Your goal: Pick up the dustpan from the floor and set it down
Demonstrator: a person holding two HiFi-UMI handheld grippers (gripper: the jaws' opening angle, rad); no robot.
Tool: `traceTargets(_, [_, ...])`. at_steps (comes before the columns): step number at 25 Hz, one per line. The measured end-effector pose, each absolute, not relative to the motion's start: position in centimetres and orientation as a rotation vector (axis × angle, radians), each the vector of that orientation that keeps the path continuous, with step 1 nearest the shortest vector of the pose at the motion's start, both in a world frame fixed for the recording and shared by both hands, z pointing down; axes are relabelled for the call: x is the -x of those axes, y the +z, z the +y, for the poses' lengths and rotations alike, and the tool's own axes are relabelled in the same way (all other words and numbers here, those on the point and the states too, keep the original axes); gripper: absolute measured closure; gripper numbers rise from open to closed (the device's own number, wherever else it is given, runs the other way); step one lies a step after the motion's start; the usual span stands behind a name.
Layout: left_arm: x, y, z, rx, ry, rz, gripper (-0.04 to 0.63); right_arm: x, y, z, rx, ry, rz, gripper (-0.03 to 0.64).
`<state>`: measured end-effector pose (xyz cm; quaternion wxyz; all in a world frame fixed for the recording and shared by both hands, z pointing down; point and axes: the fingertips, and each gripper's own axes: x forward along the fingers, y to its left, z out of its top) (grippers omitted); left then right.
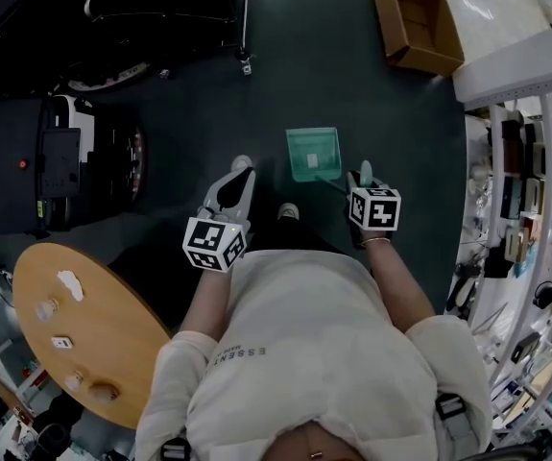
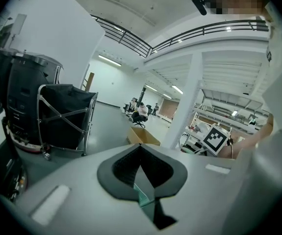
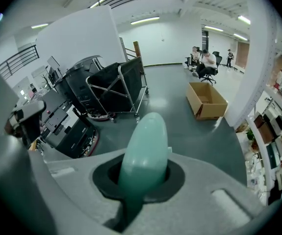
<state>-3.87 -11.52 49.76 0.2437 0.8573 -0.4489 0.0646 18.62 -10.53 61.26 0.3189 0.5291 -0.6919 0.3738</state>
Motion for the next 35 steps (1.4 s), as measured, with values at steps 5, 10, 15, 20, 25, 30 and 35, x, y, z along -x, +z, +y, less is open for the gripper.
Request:
traceTargets(5, [5.5, 51.0, -13.3, -2.287, 0.192, -1.227, 0.584, -16.8, 62.5, -14.0, -1.358, 0.985, -1.798, 0.615])
traceTargets(10, [7.1, 51.2, -17.5, -2.273, 0.188, -1.240, 0.584, -14.8, 64.0, -19.3, -1.352, 1.007, -1.778, 0.615])
traceTargets(15, [8.6, 51.7, -22.6, -2.276, 0.202, -1.233, 0.584, -13.1, 66.3, -25.1, -1.335, 1.029, -1.750, 0.615])
traceTargets(20, [11.3, 53.5, -26.9, -2.228, 0.215, -1.223, 0.583, -10.6, 70.1, -31.0, -1.326, 1.048, -1.713, 0.615])
traceTargets(25, [11.0, 56.6, -28.8, -2.175, 0.215, -1.156, 0.584, -8.9, 73.8, -35.6, -1.324, 1.057, -1.699, 0.615])
traceTargets(30, [11.7, 59.4, -29.8, -2.148, 0.236, -1.082, 0.583, -7.5, 77.0, -38.0, -1.372, 1.068, -1.667, 0.615])
traceTargets(35, [13.6, 60.6, -30.9, -2.131, 0.285, -1.088, 0.583, -7.9, 77.6, -37.5, -1.395, 1.050, -1.585, 0.615])
